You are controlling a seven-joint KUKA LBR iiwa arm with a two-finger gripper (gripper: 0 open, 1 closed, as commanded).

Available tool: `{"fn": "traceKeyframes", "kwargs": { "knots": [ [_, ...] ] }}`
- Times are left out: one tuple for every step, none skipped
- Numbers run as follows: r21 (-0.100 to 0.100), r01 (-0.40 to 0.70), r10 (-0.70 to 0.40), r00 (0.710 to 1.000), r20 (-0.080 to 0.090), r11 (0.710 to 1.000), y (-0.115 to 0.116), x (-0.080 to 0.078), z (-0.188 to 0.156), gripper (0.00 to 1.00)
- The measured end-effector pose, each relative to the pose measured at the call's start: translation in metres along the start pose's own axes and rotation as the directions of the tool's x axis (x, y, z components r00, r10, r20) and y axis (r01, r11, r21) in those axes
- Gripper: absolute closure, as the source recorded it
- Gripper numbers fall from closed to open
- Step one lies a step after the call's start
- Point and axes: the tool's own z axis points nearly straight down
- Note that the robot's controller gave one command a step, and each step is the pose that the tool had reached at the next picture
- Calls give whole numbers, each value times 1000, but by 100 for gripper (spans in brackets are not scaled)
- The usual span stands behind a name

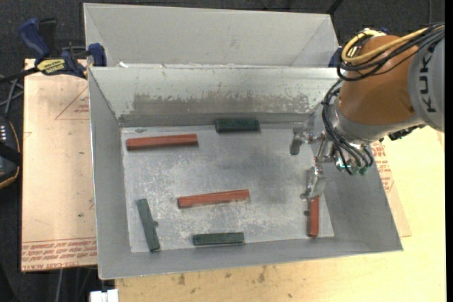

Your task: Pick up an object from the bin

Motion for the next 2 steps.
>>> {"fn": "traceKeyframes", "kwargs": {
  "knots": [
    [1,-1,1,1000,5,1000,24,39,31,0],
    [0,-125,125,992,0,992,72,31,59,0]
  ]
}}
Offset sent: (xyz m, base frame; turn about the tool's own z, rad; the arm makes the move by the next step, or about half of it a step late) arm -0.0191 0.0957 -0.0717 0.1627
